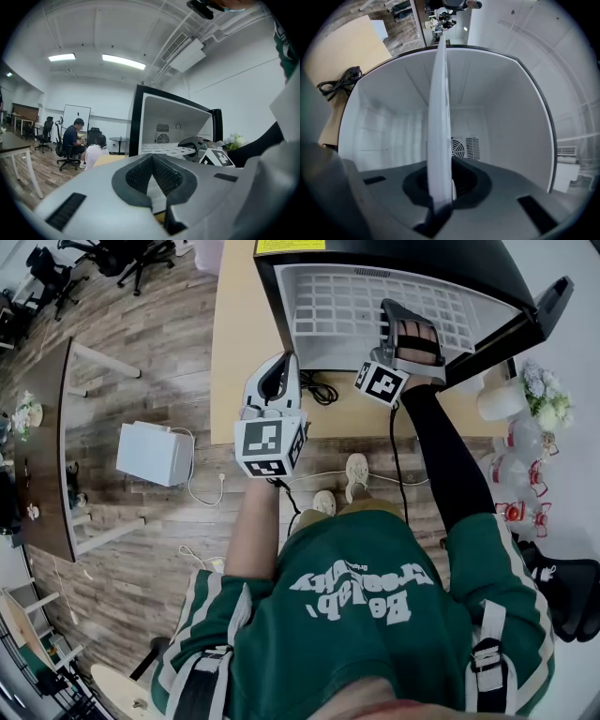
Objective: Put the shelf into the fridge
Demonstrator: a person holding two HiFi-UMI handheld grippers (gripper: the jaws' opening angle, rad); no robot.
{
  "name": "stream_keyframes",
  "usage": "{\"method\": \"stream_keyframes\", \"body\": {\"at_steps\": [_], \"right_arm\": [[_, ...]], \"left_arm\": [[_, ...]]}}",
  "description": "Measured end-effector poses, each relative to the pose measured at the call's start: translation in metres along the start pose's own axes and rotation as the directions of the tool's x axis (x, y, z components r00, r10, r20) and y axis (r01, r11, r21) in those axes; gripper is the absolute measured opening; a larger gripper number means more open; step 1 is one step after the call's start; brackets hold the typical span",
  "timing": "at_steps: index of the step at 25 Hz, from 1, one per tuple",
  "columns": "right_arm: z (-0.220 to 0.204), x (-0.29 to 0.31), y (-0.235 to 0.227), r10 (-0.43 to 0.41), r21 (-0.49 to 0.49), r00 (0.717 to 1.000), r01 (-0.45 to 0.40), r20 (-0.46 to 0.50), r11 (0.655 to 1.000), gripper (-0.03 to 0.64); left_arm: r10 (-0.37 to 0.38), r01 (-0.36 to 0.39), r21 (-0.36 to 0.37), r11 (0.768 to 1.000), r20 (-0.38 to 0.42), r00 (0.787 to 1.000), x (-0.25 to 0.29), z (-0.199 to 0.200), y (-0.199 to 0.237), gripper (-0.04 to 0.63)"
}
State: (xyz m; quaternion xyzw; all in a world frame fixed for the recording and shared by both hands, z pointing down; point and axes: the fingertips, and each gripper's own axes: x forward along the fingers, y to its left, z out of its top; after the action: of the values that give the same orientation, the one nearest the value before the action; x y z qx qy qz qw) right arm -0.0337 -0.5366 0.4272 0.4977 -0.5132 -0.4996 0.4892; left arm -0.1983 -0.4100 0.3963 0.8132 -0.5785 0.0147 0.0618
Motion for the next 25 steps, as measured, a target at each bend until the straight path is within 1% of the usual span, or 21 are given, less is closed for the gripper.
{"method": "stream_keyframes", "body": {"at_steps": [6, 10, 18, 25], "right_arm": [[0.001, 0.012, 0.001, 0.004, -0.004, 1.000, -0.004, 0.000, 1.000, 0.031], [0.001, 0.018, 0.000, -0.001, -0.009, 1.000, 0.001, 0.000, 1.000, 0.031], [0.002, 0.027, 0.001, -0.003, -0.016, 1.000, 0.003, -0.001, 1.000, 0.031], [0.001, 0.036, 0.002, 0.002, -0.013, 1.000, -0.002, 0.000, 1.000, 0.031]], "left_arm": [[0.008, -0.008, -0.005, 1.000, 0.000, 1.000, 0.008, 0.000, 0.004, 0.000], [-0.009, 0.010, -0.016, 1.000, 0.035, 0.999, 0.010, 0.005, 0.002, 0.000], [0.003, -0.004, 0.009, 1.000, 0.046, 0.999, 0.019, 0.007, 0.001, 0.000], [0.013, -0.014, 0.014, 1.000, 0.046, 0.999, 0.026, 0.006, 0.001, 0.000]]}}
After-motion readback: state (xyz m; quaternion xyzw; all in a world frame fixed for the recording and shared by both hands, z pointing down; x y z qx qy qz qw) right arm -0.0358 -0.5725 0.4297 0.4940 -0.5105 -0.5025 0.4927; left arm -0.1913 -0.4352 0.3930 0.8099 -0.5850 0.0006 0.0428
